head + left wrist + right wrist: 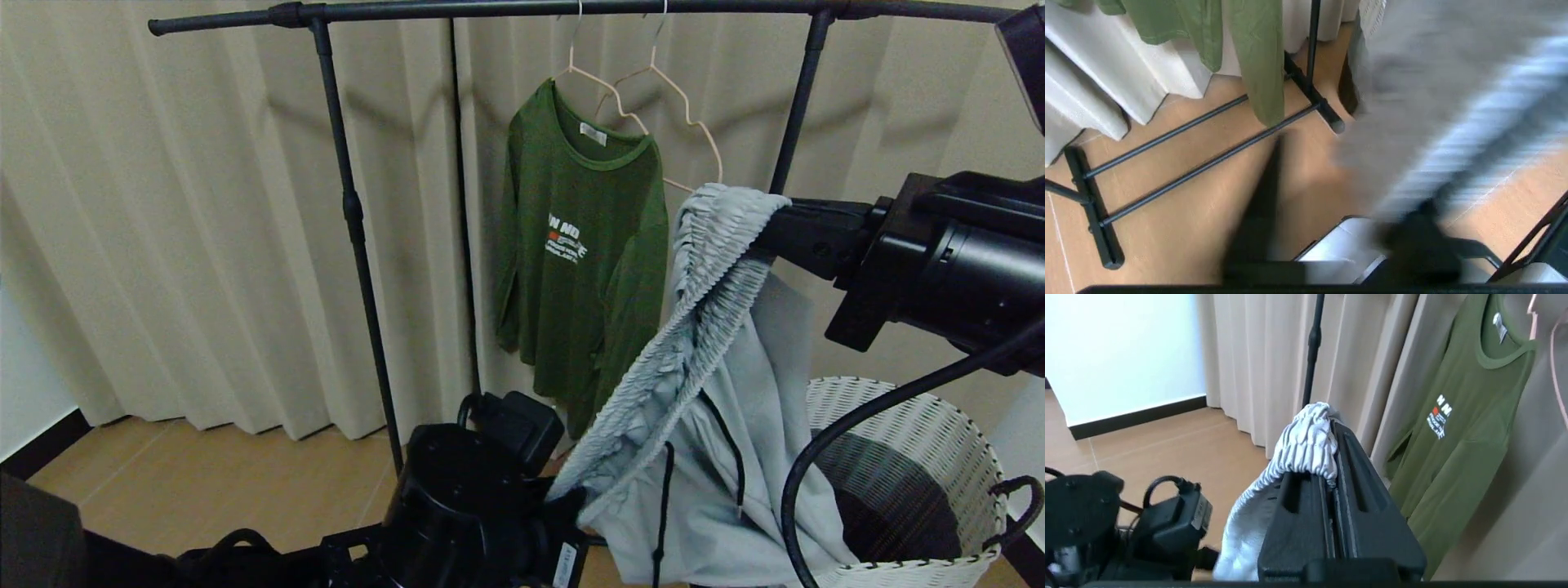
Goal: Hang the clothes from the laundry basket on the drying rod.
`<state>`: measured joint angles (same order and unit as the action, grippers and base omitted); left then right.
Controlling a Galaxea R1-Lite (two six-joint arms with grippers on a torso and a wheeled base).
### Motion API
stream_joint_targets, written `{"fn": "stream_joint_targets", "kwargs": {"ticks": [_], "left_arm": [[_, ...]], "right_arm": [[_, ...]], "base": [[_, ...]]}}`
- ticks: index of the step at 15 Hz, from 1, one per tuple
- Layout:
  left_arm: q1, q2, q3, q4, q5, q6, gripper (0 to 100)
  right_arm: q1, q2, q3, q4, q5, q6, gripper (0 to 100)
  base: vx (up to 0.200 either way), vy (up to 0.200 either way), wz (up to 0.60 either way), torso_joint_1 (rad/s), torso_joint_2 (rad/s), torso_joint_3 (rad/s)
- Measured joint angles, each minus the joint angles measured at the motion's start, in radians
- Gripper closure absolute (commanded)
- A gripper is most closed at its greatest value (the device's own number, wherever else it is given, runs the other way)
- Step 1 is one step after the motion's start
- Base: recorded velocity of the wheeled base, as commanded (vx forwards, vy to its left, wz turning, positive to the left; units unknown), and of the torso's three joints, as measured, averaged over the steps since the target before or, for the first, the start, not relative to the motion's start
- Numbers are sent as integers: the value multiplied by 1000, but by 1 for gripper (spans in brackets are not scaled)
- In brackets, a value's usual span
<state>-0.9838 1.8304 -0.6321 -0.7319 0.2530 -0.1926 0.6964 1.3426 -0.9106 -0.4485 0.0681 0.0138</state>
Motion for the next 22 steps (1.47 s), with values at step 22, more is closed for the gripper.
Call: {"fn": "stream_joint_targets", "kwargs": {"ticks": [22], "left_arm": [[326, -479, -553, 709, 0, 63, 100]], "right_arm": [[-235, 90, -40, -184, -4, -16, 100]], "base": [[0, 0, 0, 0, 0, 0]]}}
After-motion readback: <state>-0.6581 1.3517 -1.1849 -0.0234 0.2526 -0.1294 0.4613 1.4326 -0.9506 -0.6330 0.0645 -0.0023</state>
